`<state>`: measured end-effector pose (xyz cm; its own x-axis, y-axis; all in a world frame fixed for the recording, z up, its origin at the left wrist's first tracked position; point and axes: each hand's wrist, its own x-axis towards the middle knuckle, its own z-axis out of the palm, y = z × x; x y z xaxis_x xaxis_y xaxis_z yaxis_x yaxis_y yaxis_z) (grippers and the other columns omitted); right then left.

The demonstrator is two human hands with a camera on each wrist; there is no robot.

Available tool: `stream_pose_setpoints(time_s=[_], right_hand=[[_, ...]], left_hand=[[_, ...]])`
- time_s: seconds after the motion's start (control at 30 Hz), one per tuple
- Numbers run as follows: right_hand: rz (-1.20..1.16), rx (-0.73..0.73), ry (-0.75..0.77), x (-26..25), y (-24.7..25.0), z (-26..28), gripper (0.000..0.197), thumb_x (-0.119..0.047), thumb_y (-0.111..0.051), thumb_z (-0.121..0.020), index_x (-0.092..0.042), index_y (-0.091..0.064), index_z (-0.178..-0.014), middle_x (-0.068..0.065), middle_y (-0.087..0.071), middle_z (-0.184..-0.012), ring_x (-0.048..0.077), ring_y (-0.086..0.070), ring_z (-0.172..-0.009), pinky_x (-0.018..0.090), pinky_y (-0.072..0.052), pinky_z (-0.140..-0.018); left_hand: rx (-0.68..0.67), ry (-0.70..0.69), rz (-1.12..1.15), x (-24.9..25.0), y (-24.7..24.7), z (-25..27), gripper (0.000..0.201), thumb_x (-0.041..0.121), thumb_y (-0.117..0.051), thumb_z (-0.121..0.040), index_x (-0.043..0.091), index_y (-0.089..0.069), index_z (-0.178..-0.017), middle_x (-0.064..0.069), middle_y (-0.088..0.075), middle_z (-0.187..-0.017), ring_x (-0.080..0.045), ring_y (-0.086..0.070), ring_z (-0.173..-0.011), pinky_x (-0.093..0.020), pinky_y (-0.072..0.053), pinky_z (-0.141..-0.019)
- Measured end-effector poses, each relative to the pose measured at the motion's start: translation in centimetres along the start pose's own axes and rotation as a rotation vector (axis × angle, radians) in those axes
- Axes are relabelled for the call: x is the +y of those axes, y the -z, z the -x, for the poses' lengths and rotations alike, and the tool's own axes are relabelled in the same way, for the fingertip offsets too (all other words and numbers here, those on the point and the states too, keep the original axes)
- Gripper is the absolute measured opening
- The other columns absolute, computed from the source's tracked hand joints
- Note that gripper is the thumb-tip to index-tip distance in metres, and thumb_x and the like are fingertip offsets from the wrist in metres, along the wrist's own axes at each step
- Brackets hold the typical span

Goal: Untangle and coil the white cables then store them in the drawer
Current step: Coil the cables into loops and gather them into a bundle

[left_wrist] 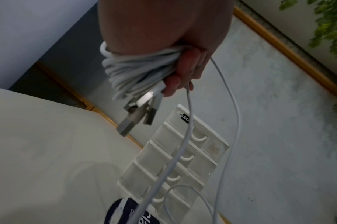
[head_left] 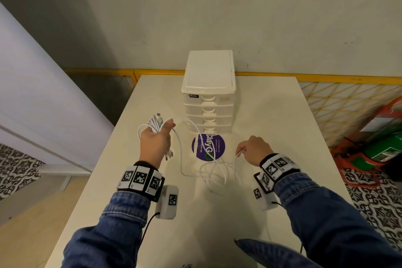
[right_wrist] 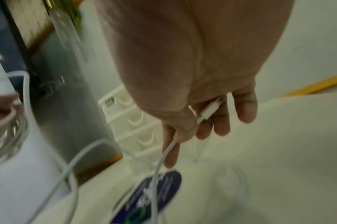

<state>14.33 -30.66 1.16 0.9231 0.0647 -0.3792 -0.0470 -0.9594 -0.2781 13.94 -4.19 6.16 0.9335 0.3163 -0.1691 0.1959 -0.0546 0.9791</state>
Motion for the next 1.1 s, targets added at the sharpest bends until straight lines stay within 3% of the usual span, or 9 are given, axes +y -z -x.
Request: stream_pose_setpoints(time_s=[0.17, 0.3, 0.47, 0.53, 0.6, 0.7, 0.87, 0.97, 1.1], right_hand=[[0.087, -0.241, 0.012, 0.2, -3.6, 0.6, 0.036, -0.016, -0.04, -0.091, -0.033, -0.069, -0.105, -0.001, -0.059, -0.126, 0.023, -0.054, -0.113, 0.033, -0.043, -0.099], [0.093, -0.035, 0.12, -0.1, -5.1, 1.3, 0.033, -0.02, -0.041, -0.094, -0.032, -0.057, -0.12, 0.004, -0.053, -0.126, 0.025, -0.044, -0.118, 0.037, -0.035, -0.1], [0.014, 0.22, 0.247, -1.1, -6.3, 2.4, 0.024, -0.034, -0.047, -0.093, -0.03, -0.063, -0.111, -0.003, -0.054, -0.123, 0.021, -0.03, -0.135, 0.051, -0.007, -0.116], [-0.006, 0.338, 0.333, -2.0, -6.5, 2.8, 0.02, -0.034, -0.05, -0.09, -0.029, -0.067, -0.1, -0.004, -0.06, -0.11, 0.02, -0.043, -0.122, 0.05, -0.015, -0.114], [-0.071, 0.35, 0.388, -3.2, -6.6, 2.9, 0.02, -0.033, -0.049, -0.089, -0.026, -0.067, -0.094, -0.004, -0.063, -0.098, 0.019, -0.052, -0.103, 0.04, -0.035, -0.101], [-0.169, 0.34, 0.34, -4.1, -6.9, 1.9, 0.023, -0.024, -0.046, -0.091, -0.018, -0.067, -0.099, 0.001, -0.066, -0.098, 0.022, -0.054, -0.096, 0.036, -0.044, -0.086], [-0.162, 0.078, 0.315, -5.2, -7.0, -0.6, 0.048, -0.001, -0.042, -0.086, -0.019, -0.053, -0.129, 0.006, -0.053, -0.133, 0.026, -0.045, -0.123, 0.035, -0.035, -0.107], [-0.193, -0.073, 0.308, -6.1, -7.8, -1.4, 0.054, -0.002, -0.045, -0.086, -0.031, -0.049, -0.132, 0.008, -0.048, -0.13, 0.028, -0.048, -0.117, 0.031, -0.035, -0.106], [0.187, -0.124, 0.429, -6.6, -8.5, -1.7, 0.031, -0.022, -0.054, -0.087, -0.025, -0.062, -0.117, 0.007, -0.053, -0.117, 0.026, -0.043, -0.11, 0.037, -0.035, -0.093]], left_hand=[[0.053, 0.053, -0.106, -1.3, 0.3, -0.7, 0.041, 0.036, -0.067, -0.083, -0.004, -0.059, -0.088, -0.008, -0.051, -0.056, -0.021, -0.044, -0.046, -0.032, -0.04, -0.057], [0.074, 0.089, -0.132, -2.6, 0.3, -0.8, 0.034, 0.032, -0.068, -0.083, 0.01, -0.047, -0.068, -0.008, -0.049, -0.055, -0.023, -0.042, -0.047, -0.033, -0.039, -0.058], [0.057, 0.085, -0.239, -3.5, 0.2, -0.5, 0.037, 0.031, -0.066, -0.084, 0.009, -0.046, -0.062, -0.009, -0.05, -0.056, -0.024, -0.044, -0.049, -0.031, -0.04, -0.057], [0.049, 0.083, -0.284, -3.8, 0.3, -0.5, 0.038, 0.032, -0.066, -0.084, 0.009, -0.046, -0.06, -0.008, -0.05, -0.056, -0.024, -0.045, -0.049, -0.029, -0.04, -0.056], [0.044, 0.081, -0.308, -4.1, 0.4, -0.4, 0.04, 0.031, -0.066, -0.084, 0.009, -0.046, -0.057, -0.008, -0.05, -0.055, -0.023, -0.046, -0.048, -0.029, -0.039, -0.053], [0.032, 0.083, -0.32, -3.9, 0.8, -0.2, 0.04, 0.03, -0.065, -0.085, 0.008, -0.045, -0.058, -0.008, -0.048, -0.053, -0.023, -0.045, -0.047, -0.028, -0.037, -0.051], [0.014, 0.106, -0.283, -3.6, 1.6, -0.1, 0.036, 0.03, -0.067, -0.083, 0.009, -0.046, -0.063, -0.008, -0.046, -0.052, -0.023, -0.044, -0.047, -0.03, -0.039, -0.053], [-0.021, 0.099, -0.295, -3.9, 1.9, 0.1, 0.038, 0.034, -0.067, -0.082, -0.002, -0.057, -0.076, -0.009, -0.047, -0.053, -0.023, -0.045, -0.049, -0.032, -0.04, -0.054], [-0.032, 0.072, -0.307, -4.1, 2.4, 0.0, 0.045, 0.037, -0.066, -0.083, -0.006, -0.066, -0.092, -0.007, -0.048, -0.052, -0.023, -0.046, -0.048, -0.033, -0.04, -0.056]])
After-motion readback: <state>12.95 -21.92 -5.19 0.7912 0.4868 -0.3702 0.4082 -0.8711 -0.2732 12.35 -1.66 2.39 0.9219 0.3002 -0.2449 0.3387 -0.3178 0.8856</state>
